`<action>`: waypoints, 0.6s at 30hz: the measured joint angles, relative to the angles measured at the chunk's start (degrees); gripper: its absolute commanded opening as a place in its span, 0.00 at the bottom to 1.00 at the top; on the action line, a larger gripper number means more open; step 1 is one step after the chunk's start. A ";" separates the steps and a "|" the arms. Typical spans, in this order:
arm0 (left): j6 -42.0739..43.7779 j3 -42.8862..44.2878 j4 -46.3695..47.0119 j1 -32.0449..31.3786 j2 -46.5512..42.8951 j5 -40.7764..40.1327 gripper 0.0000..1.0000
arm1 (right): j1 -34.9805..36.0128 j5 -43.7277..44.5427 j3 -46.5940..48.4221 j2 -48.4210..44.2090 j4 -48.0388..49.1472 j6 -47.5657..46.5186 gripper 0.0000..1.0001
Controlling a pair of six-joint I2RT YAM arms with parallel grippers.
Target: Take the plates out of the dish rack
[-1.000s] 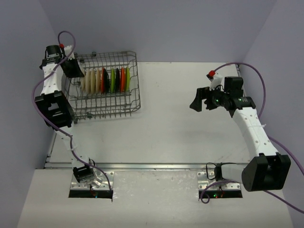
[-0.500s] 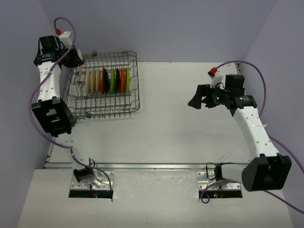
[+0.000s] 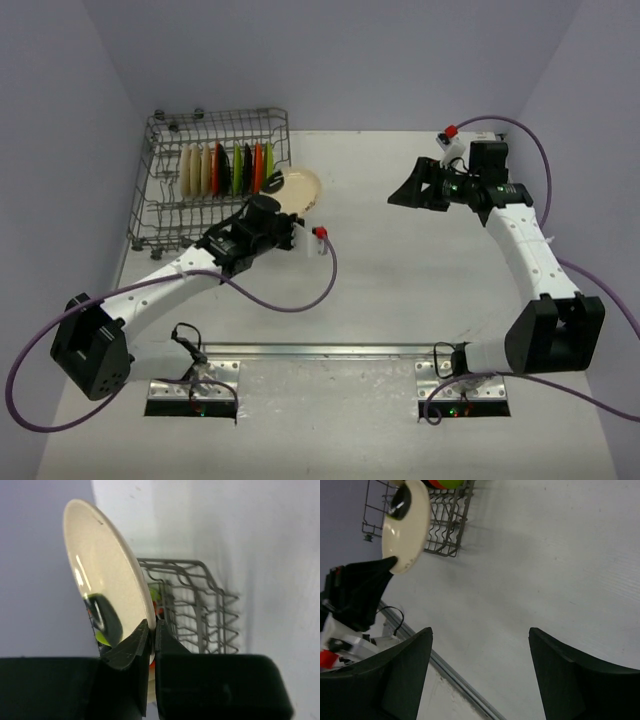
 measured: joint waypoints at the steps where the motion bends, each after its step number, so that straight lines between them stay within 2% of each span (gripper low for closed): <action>1: 2.54 -2.17 -0.40 -1.55 0.06 -1.74 0.00 | 0.48 -0.34 0.01 0.95 0.14 0.59 0.73; 5: 10.12 -5.88 -0.89 -6.88 -0.52 -5.82 0.00 | 4.55 0.21 0.23 3.27 -0.03 1.23 0.71; 10: 15.68 -6.31 3.02 -13.21 -2.18 -7.68 0.00 | 11.62 1.26 1.38 4.97 -0.11 0.80 0.67; 14: 17.05 -6.35 5.15 -15.58 -2.21 -8.21 0.00 | 12.79 1.20 1.81 6.82 -0.09 0.54 0.59; 18: 17.35 -6.38 6.22 -16.87 -2.21 -8.76 0.00 | 12.97 1.18 2.78 9.25 -0.15 0.08 0.56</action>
